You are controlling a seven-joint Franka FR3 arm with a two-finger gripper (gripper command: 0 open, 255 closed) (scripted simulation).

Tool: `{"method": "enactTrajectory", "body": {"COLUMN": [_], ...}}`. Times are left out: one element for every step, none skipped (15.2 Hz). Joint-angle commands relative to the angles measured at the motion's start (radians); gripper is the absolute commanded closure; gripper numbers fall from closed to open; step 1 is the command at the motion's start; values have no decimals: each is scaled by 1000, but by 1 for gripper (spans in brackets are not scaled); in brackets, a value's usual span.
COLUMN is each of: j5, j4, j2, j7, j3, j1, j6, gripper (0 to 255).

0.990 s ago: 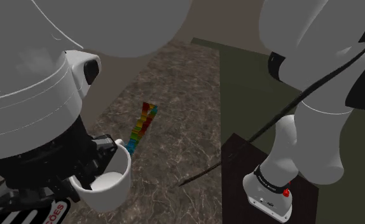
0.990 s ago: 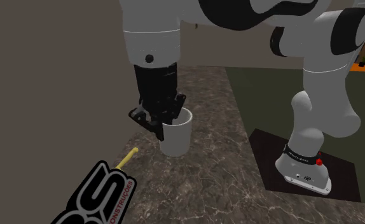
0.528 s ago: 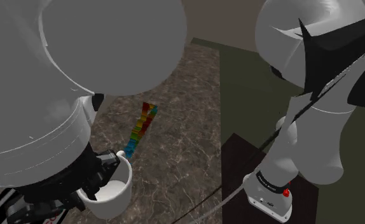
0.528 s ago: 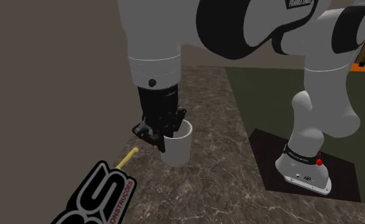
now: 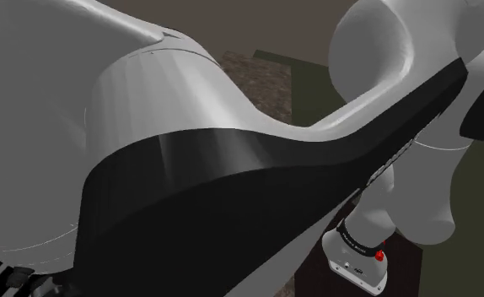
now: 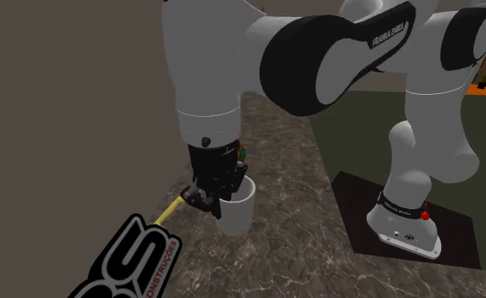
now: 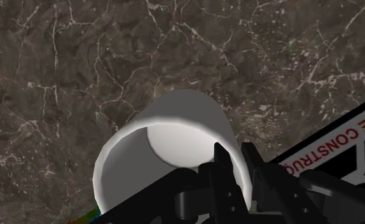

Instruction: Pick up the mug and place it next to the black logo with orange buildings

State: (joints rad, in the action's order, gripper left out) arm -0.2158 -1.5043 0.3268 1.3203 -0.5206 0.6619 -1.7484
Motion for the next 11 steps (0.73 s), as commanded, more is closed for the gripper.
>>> {"method": "enactTrajectory", "body": {"j5": [-3, -4, -5, -6, -8, -9, -11, -13, -15, -17, -19], "j4": [-22, -34, -46, -57, -68, -79, -90, -100, -110, -120, -129], "j2": [4, 5, 6, 7, 9, 11, 13, 16, 18, 21, 24], "j7": [3, 4, 6, 7, 9, 10, 12, 14, 16, 18, 20], "j3": [1, 2, 3, 3, 4, 5, 5, 6, 7, 8, 9], "j1": [-1, -2, -3, -4, -4, -5, -5, -5, -6, -6, -6], "j6": [-25, -38, -51, -64, -76, -89, -101, -113, -126, -138, -150], "gripper": [255, 255, 255, 255, 255, 255, 255, 255, 255, 255, 255]}}
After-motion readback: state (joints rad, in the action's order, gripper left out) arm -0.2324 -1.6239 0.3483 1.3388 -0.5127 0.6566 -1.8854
